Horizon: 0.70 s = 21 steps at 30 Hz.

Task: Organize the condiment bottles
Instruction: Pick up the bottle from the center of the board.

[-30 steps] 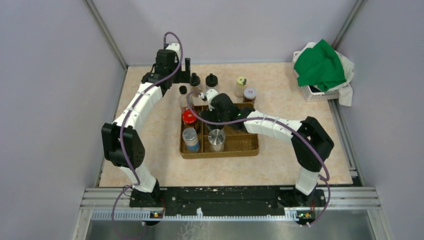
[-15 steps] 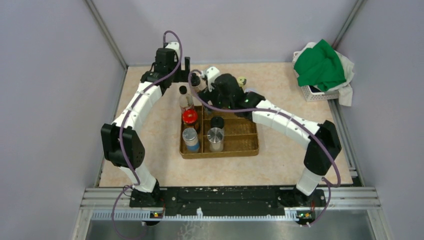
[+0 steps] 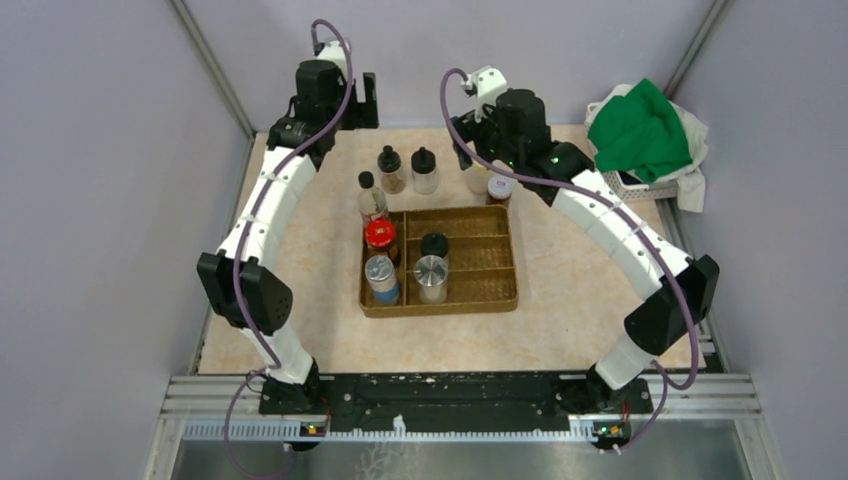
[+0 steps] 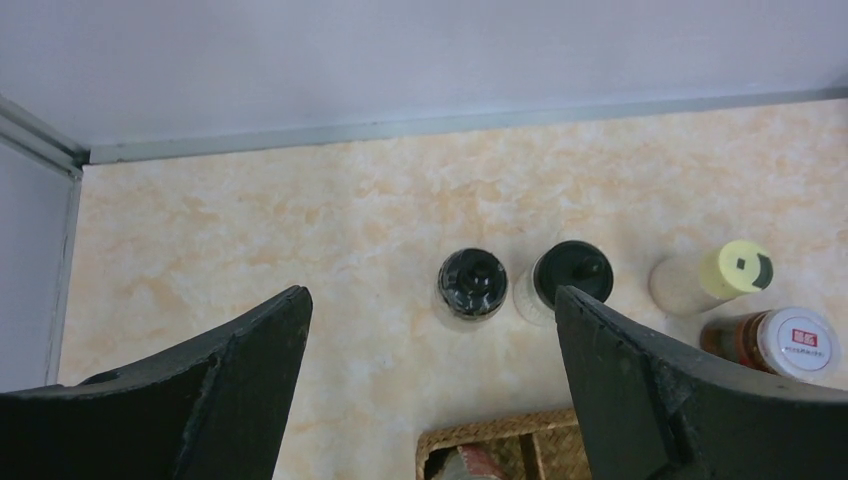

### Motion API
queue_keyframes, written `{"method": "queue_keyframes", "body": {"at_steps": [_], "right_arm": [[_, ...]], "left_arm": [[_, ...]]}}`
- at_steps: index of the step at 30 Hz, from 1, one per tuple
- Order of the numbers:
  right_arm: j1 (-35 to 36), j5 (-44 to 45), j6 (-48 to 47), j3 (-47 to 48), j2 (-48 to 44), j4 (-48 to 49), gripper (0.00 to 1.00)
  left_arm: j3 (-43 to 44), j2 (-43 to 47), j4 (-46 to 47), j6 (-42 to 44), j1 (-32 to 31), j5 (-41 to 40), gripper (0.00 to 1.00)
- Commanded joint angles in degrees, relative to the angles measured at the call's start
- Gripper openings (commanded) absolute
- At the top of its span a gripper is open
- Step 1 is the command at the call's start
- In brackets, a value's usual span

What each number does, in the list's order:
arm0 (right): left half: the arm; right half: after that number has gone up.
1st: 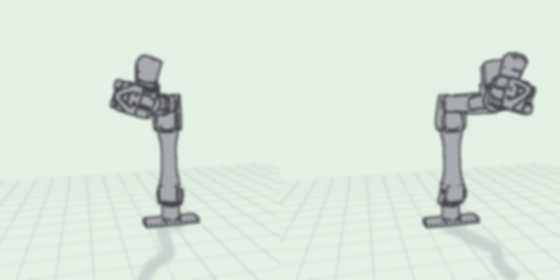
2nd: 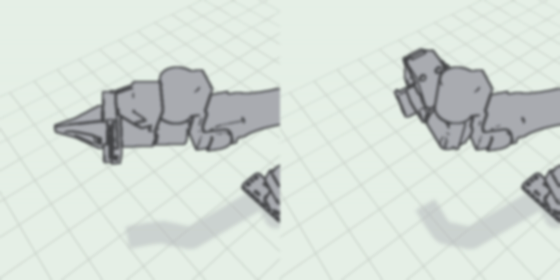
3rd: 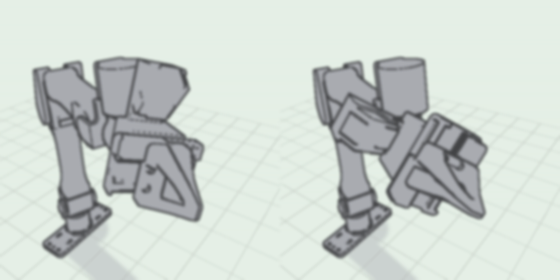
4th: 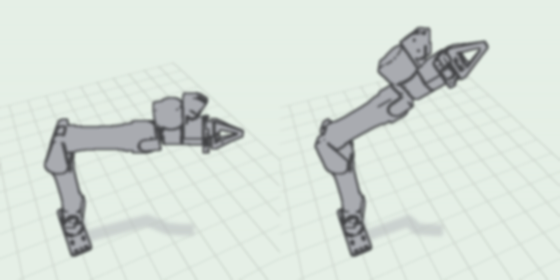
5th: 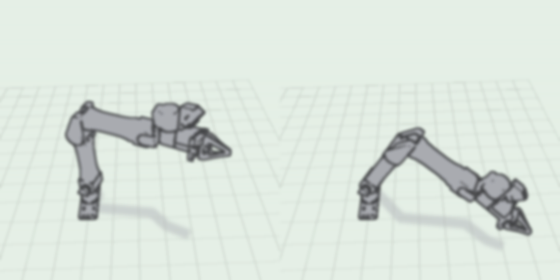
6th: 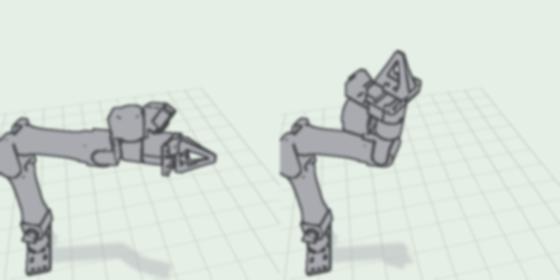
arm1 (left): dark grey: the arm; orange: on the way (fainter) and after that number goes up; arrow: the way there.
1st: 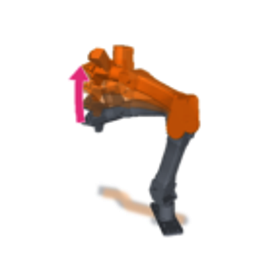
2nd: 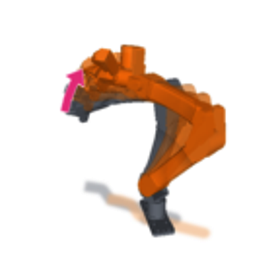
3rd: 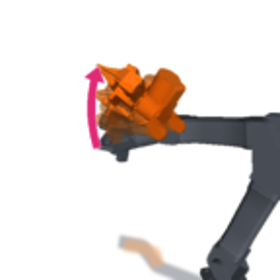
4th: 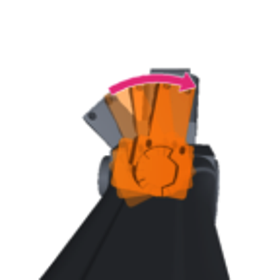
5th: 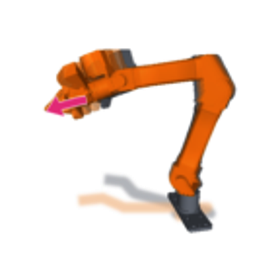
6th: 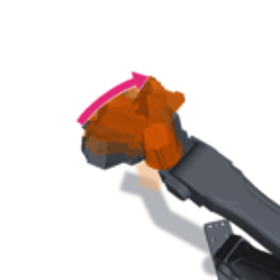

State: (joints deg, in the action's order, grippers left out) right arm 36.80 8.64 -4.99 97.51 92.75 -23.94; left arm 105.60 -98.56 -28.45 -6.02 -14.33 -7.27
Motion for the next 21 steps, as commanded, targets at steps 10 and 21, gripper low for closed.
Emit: {"method": "queue_keyframes", "body": {"at_steps": [10,21], "right_arm": [[-11.8,-4.2,2.2,1.7,3.1,-1.5,0.84],[-14.1,-7.3,4.6,-2.1,8.1,-0.2,0.83]], "left_arm": [[17.4,-10.2,-4.0,1.1,-0.1,5.7,0.96],[19.2,-12.9,-4.3,2.3,-2.2,11.9,0.92]]}}
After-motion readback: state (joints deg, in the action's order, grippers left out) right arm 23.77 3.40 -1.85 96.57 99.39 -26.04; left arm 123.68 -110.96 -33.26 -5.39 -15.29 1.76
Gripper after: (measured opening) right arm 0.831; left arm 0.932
